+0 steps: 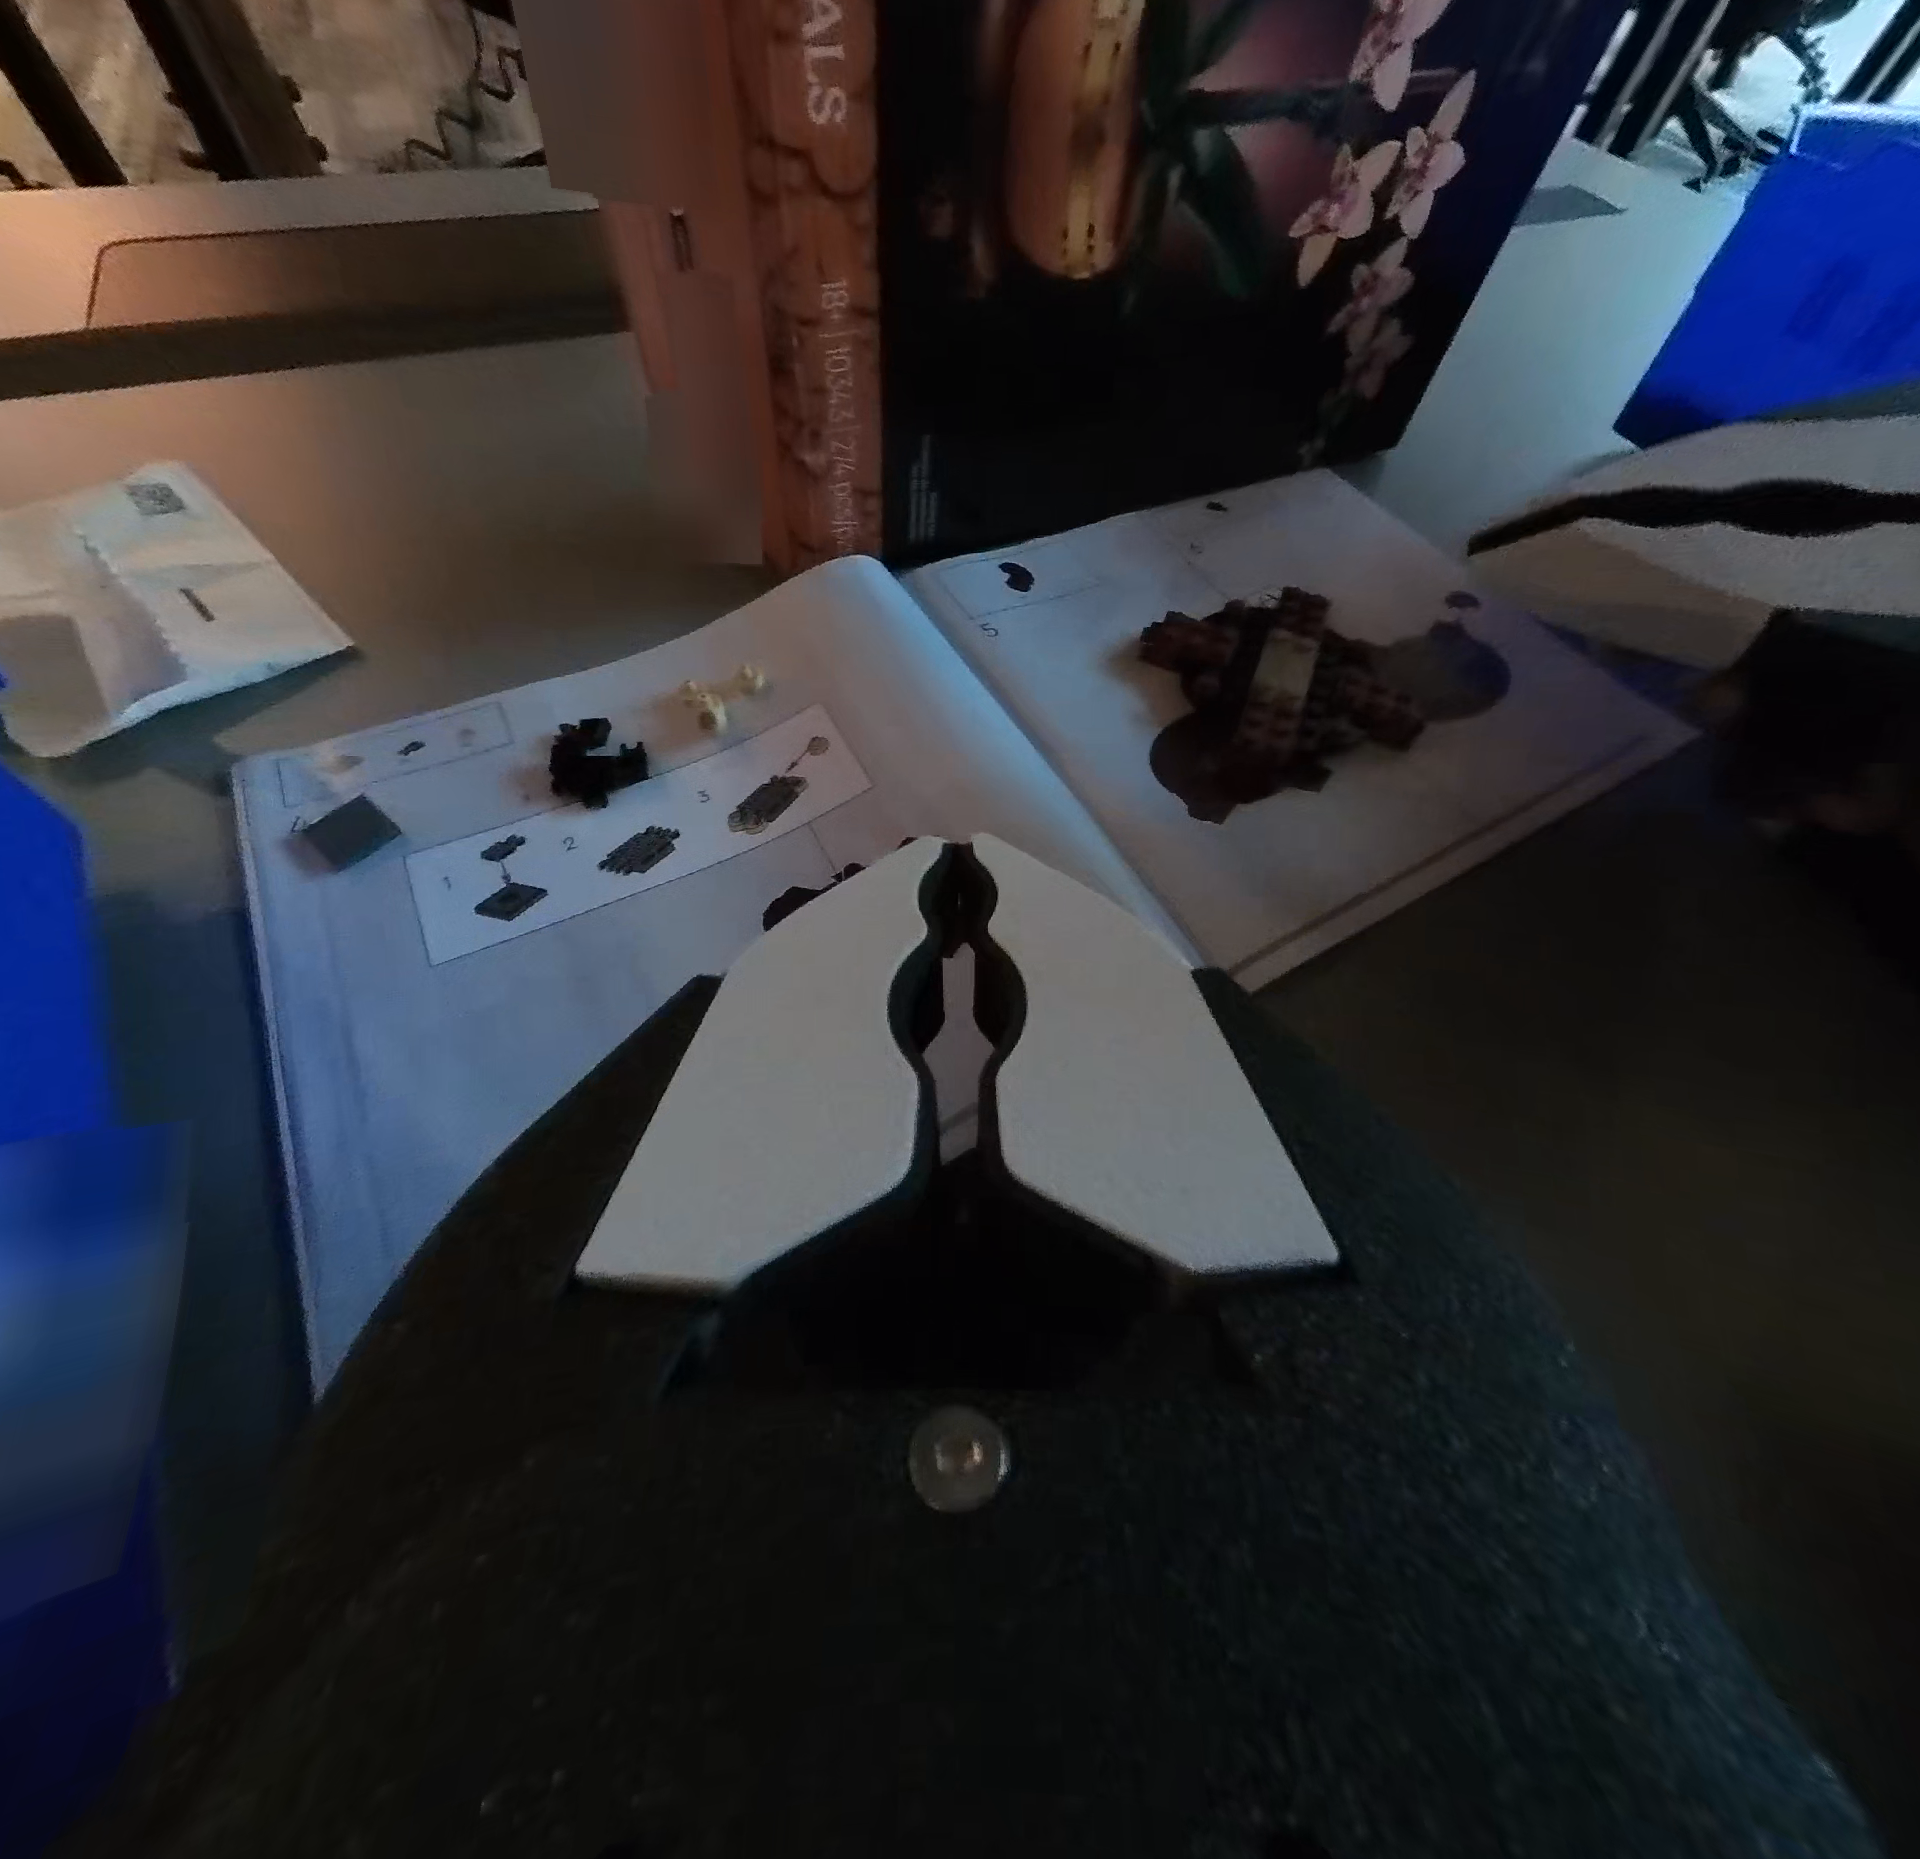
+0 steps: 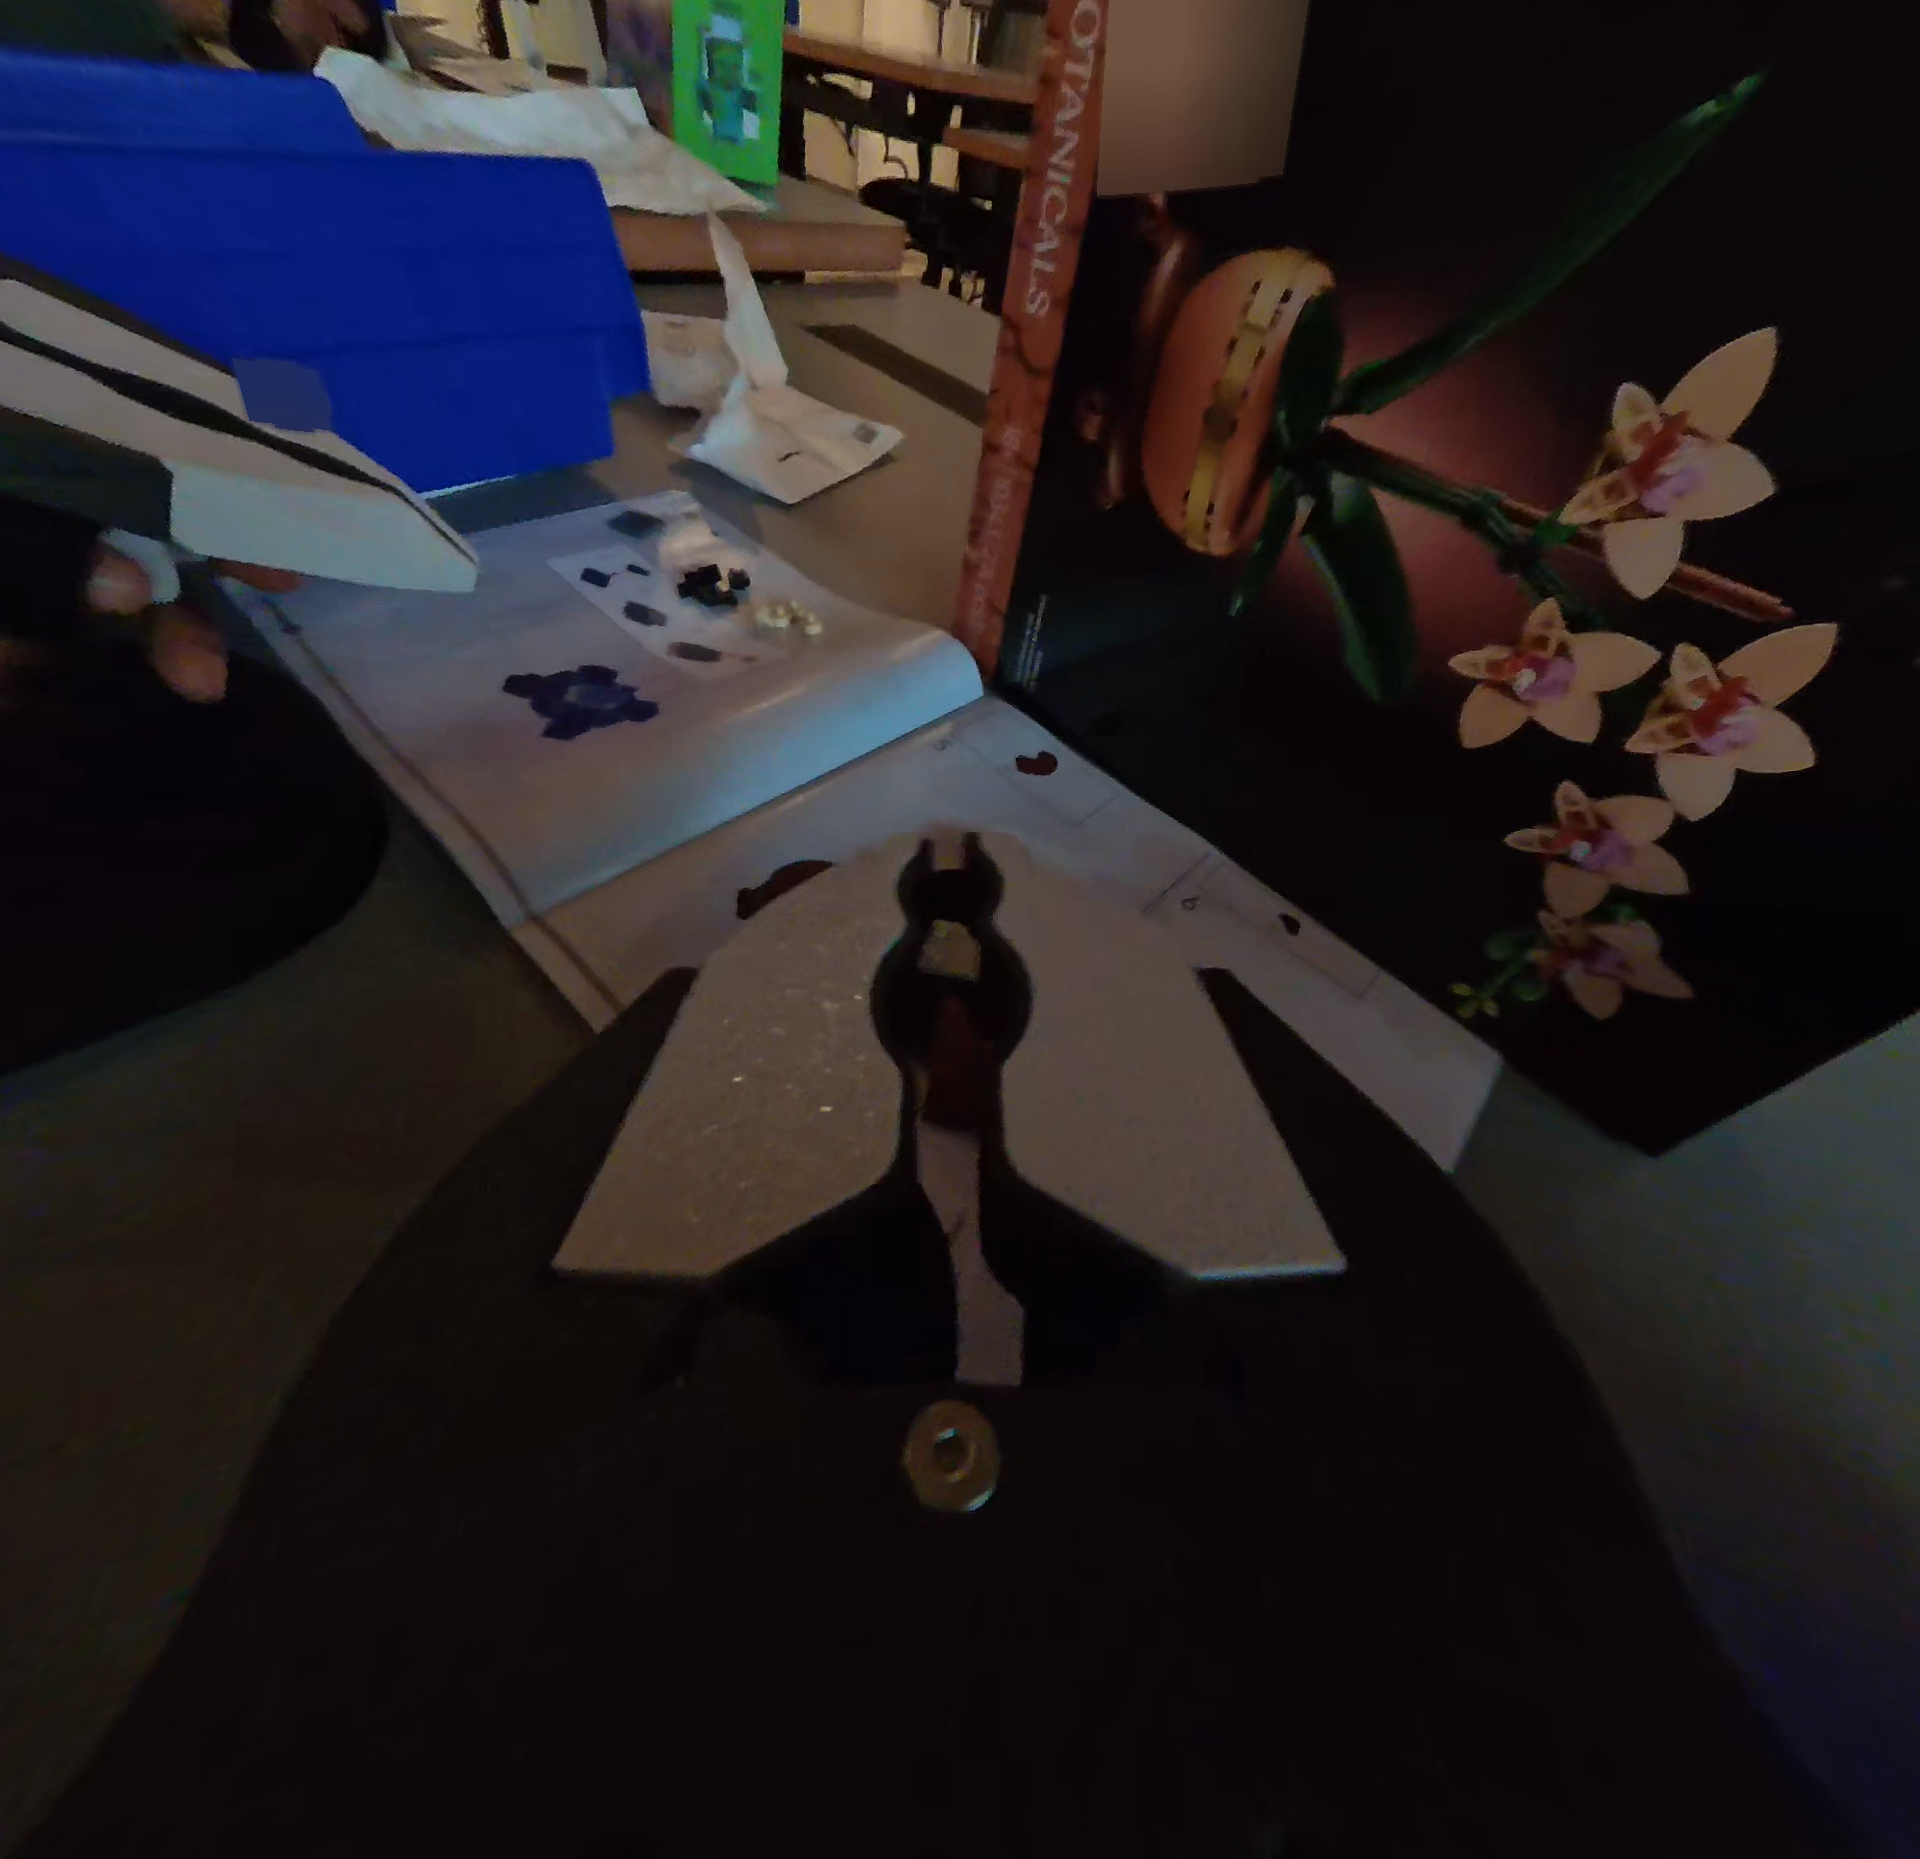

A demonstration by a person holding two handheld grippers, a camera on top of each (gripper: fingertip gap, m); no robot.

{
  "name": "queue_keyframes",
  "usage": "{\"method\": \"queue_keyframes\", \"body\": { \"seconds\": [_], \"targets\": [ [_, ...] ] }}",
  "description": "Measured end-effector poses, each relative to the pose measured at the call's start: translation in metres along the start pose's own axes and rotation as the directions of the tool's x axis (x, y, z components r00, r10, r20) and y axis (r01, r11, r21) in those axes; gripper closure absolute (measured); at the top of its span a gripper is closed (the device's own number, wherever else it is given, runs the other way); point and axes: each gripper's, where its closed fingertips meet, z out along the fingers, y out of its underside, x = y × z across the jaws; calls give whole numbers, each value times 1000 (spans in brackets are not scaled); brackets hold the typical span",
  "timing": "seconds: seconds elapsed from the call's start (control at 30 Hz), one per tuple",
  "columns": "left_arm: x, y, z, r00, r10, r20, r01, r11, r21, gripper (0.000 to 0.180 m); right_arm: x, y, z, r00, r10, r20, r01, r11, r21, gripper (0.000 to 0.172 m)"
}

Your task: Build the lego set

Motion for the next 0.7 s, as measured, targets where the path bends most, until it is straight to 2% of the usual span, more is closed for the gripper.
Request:
{"method": "queue_keyframes", "body": {
  "seconds": [0.03,0.07,0.13,0.17,0.2,0.23,0.3,0.4,0.43,0.47,0.5,0.53,0.57,0.6,0.63,0.7],
  "targets": [
    [0,0,0,1000,1,0,-1,1000,1,180,1,-1,-1,1000,3,-5,-3,1000,8,160],
    [-1,0,0,1000,-6,4,6,1000,0,162,3,-1,-1,1000,11,-13,-11,1000,12,145],
    [-4,4,3,999,-40,8,40,999,-32,89,7,0,0,999,36,-29,-36,999,8,125],
    [-5,6,5,998,-60,2,60,997,-50,76,6,0,0,999,44,-17,-43,999,4,123],
    [-6,6,5,997,-78,-7,78,995,-57,69,5,0,0,999,44,-6,-44,999,5,131],
    [-6,6,5,996,-93,-14,92,994,-55,67,2,-2,-2,999,35,9,-35,999,22,172],
    [0,0,-1,992,-94,-78,95,996,-1,179,-1,-3,-2,1000,20,23,-20,999,32,172],
    [-2,-2,-2,996,-79,-46,80,997,22,180,-1,-2,0,1000,18,20,-18,1000,20,168],
    [-1,-2,-2,997,-62,-37,63,998,20,180,3,-4,1,1000,19,-3,-19,999,32,149],
    [-1,-1,0,998,-47,-31,47,999,8,155,6,-5,1,999,26,-24,-25,999,39,124],
    [0,2,2,999,-36,-26,36,999,-15,112,8,-5,1,999,32,-37,-31,999,40,108],
    [0,5,4,999,-34,-28,33,999,-37,78,8,-5,1,999,37,-38,-35,999,39,107],
    [2,6,4,999,-35,-40,33,998,-47,72,6,-5,0,999,31,-27,-30,999,43,141],
    [5,5,3,997,-31,-72,29,999,-35,125,2,-6,-2,1000,9,1,-9,998,55,172],
    [9,0,-1,994,-23,-104,23,1000,5,180,0,-6,-2,1000,1,12,-2,999,52,172],
    [9,-2,-4,996,4,-85,-2,1000,30,180,-6,-4,0,999,-16,47,15,999,31,172]
  ]
}}
